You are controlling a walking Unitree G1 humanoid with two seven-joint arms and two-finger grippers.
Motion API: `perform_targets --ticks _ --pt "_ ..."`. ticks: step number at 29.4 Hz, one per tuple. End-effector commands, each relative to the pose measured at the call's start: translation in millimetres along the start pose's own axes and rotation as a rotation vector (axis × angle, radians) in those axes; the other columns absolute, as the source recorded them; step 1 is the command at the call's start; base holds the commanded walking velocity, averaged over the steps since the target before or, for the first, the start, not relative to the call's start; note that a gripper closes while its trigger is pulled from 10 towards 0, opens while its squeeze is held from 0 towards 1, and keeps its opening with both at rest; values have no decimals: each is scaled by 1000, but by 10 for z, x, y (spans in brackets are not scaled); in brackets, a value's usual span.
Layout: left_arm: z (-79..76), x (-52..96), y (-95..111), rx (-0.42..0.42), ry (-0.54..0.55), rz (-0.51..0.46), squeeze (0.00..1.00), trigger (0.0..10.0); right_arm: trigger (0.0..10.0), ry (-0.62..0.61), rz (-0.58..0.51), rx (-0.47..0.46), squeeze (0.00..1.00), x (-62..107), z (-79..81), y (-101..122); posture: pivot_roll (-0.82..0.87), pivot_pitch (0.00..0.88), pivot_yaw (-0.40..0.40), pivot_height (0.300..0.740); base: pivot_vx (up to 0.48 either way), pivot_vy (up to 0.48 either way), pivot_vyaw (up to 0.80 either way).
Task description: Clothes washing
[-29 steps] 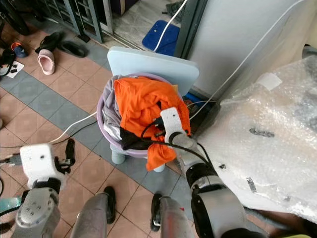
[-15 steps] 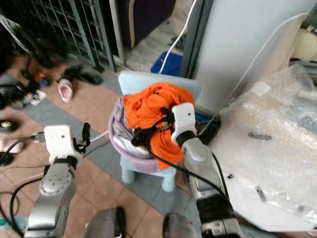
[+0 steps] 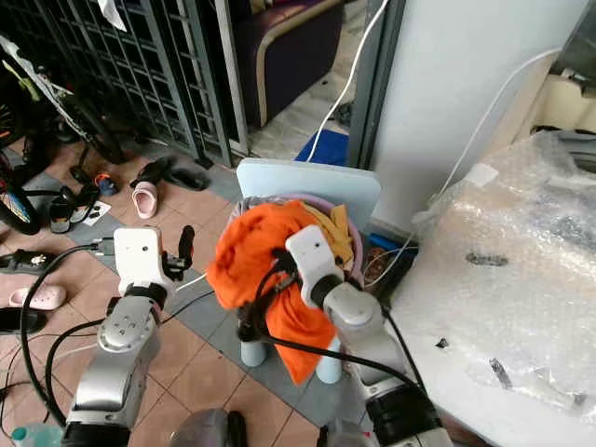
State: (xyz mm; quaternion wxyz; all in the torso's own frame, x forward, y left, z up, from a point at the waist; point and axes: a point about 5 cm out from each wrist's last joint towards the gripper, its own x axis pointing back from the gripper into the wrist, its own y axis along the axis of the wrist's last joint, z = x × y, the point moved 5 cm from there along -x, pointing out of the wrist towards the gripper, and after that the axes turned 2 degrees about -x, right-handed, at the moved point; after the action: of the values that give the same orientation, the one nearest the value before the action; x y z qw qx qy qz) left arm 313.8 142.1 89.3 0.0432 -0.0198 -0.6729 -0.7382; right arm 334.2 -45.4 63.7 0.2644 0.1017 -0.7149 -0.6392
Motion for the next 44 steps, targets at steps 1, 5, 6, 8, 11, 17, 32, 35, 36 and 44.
perform_targets --ticks 1,5,6,8,11,17,32,35,36,44 --pt "-58 25 -27 -9 -15 9 0 10000 0 -58 -83 12 0 -164 -10 280 -2 0 51 740 0 0 0" --pt "-42 62 -30 -20 -15 6 0 10000 0 -173 -147 -31 0 -316 -147 533 15 0 42 740 0 0 0" --pt "-24 66 -36 -23 -11 7 0 10000 0 -189 -165 -32 0 -328 -178 588 15 0 42 740 0 0 0" --pt "-5 72 -43 -25 -6 9 0 10000 0 -203 -179 -33 0 -341 -211 637 16 0 37 740 0 0 0" --pt "21 71 -47 -25 6 10 0 10000 10000 -205 -111 -14 1000 -369 -248 510 15 0 30 740 0 0 0" --pt "-24 91 -67 -17 5 19 0 10000 10000 -241 174 30 1000 -213 -416 -213 4 0 31 740 0 0 0" --pt "2 107 -103 -39 -14 35 0 10000 10000 -188 50 40 1000 294 -620 -55 -16 8 57 740 0 0 0" --pt "-1 117 -114 -41 -18 38 0 10000 10000 -203 104 49 1000 344 -689 -172 -16 7 61 740 0 0 0" --pt "-6 119 -113 -41 -19 38 0 10000 10000 -213 134 30 1000 349 -712 -242 -13 7 63 740 0 0 0" --pt "49 124 -71 -54 -13 30 0 10000 10000 -252 309 -18 1000 310 -725 -638 9 9 61 740 0 0 0"
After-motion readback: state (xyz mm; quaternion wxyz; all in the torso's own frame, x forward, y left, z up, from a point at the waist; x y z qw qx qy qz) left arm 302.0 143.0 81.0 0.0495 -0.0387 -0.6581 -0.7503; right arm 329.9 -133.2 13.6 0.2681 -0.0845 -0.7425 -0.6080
